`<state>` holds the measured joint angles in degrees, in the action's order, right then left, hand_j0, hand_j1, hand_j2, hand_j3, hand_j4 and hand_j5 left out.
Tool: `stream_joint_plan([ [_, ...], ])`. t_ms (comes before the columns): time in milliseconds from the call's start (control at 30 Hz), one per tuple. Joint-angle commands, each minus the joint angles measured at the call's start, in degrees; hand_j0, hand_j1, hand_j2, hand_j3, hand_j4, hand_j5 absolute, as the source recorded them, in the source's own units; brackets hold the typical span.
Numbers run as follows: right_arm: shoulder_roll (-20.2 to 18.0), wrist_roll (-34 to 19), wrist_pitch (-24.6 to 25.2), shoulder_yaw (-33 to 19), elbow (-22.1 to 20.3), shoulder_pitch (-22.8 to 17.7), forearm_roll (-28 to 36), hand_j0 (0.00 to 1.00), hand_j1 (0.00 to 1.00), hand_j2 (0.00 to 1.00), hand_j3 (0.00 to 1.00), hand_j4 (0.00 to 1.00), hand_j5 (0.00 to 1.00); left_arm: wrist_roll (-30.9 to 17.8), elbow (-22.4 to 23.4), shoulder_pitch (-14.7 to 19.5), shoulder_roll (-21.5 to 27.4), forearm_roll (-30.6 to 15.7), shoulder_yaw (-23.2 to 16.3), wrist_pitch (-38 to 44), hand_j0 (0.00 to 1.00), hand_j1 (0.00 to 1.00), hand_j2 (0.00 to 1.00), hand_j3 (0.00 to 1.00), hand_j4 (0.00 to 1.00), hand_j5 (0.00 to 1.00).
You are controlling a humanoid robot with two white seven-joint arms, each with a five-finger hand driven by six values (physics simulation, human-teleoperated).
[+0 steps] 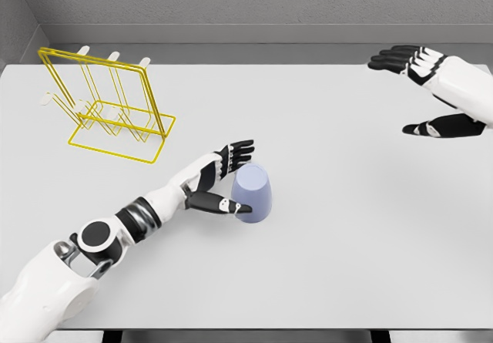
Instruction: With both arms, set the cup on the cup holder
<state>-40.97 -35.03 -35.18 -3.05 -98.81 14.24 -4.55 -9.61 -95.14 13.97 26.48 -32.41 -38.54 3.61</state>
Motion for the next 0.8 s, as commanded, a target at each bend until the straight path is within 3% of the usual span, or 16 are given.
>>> stream_joint_plan([
  [0, 0.02, 0.03, 0.18, -0.38, 0.11, 0.0, 0.42, 1.0, 1.0, 1.0, 1.0, 1.0, 1.0, 0.12, 0.48, 0.0, -0.37, -0.11, 0.04, 0.78, 1.0, 1.0, 1.0, 1.0, 1.0, 1.0],
  [500, 0.1, 0.03, 0.18, -0.38, 0.11, -0.09, 0.42, 1.0, 1.0, 1.0, 1.0, 1.0, 1.0, -0.15, 2.33, 0.0, -2.75, 1.12, -0.84, 0.6, 1.0, 1.0, 1.0, 1.0, 1.0, 1.0],
  [633, 0.1, 0.03, 0.18, -0.38, 0.11, 0.0, 0.42, 1.0, 1.0, 1.0, 1.0, 1.0, 1.0, -0.15, 2.24, -0.09, -3.01, 1.03, -0.84, 0.25, 0.73, 0.73, 0.73, 0.73, 0.73, 0.73],
  [767, 0.1, 0.03, 0.18, -0.38, 0.02, -0.09, 0.42, 1.0, 1.0, 1.0, 1.0, 1.0, 1.0, -0.06, 2.33, -0.09, -3.01, 1.03, -0.75, 0.25, 0.64, 0.64, 0.64, 0.64, 0.64, 0.64],
])
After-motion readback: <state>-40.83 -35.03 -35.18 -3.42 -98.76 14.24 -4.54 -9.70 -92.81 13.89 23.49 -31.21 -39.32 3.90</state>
